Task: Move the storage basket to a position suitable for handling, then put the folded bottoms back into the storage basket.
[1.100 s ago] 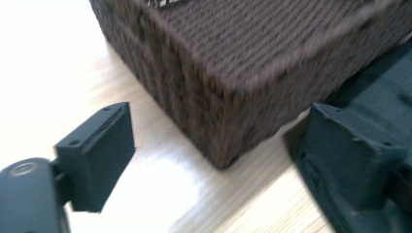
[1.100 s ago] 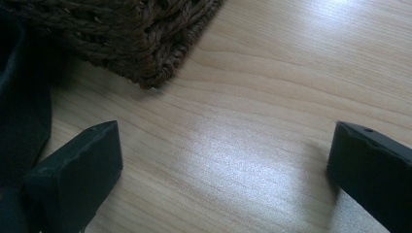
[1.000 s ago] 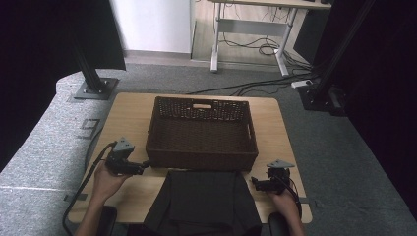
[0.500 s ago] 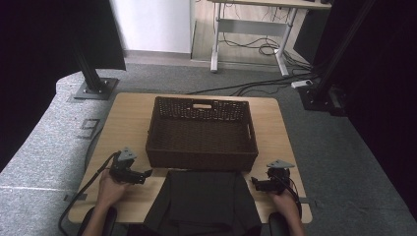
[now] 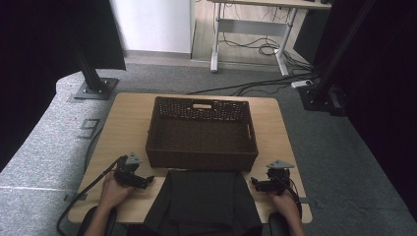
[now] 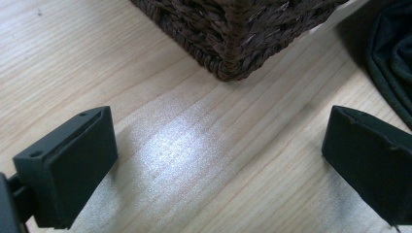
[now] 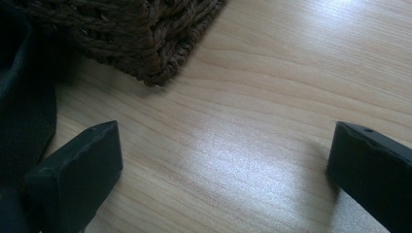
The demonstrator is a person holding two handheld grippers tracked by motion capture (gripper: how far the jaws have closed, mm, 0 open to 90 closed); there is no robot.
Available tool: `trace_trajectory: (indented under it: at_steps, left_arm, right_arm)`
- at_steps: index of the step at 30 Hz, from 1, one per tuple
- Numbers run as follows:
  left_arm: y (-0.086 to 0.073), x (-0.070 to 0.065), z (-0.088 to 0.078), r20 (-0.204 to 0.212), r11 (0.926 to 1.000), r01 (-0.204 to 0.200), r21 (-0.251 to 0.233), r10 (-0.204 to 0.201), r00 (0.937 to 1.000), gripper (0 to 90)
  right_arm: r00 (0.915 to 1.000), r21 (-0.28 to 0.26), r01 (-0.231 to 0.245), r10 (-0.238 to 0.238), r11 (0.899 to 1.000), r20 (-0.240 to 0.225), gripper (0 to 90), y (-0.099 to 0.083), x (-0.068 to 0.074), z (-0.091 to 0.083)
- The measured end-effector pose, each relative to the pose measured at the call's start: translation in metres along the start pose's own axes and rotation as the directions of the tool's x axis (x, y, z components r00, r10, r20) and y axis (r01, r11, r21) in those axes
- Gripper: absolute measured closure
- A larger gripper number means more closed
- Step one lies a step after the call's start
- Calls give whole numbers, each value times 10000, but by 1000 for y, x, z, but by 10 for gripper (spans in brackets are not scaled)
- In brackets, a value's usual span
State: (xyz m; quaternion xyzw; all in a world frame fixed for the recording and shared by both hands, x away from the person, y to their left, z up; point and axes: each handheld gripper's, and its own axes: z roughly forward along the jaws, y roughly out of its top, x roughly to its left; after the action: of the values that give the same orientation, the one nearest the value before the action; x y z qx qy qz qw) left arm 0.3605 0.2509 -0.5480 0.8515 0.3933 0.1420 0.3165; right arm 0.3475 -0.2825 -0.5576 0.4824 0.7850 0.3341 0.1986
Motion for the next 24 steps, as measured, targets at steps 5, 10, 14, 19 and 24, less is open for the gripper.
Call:
trace_trajectory:
  at_steps: [5, 10, 14, 19, 24]
  left_arm:
    - [-2, 1, 0, 26, 9999, 11, -121, -11, 10000, 0]
    - [-1, 1, 0, 25, 9999, 8, -121, -8, 10000, 0]
    - [-2, 1, 0, 25, 9999, 9, -120, -9, 10000, 0]
    - [-2, 1, 0, 25, 9999, 11, -121, -11, 10000, 0]
    - [-3, -1, -2, -91, 9998, 110, -155, -112, 9999, 13]
  right_arm:
    - [10000, 1, 21, -21, 10000, -12, 0, 0, 0, 0]
    - [10000, 0, 33, -33, 10000, -34, 0, 0, 0, 0]
    - [10000, 1, 34, -34, 10000, -33, 0, 0, 0, 0]
    - [10000, 2, 32, -32, 10000, -34, 0, 0, 0, 0]
    - [10000, 2, 27, -27, 10000, -35, 0, 0, 0, 0]
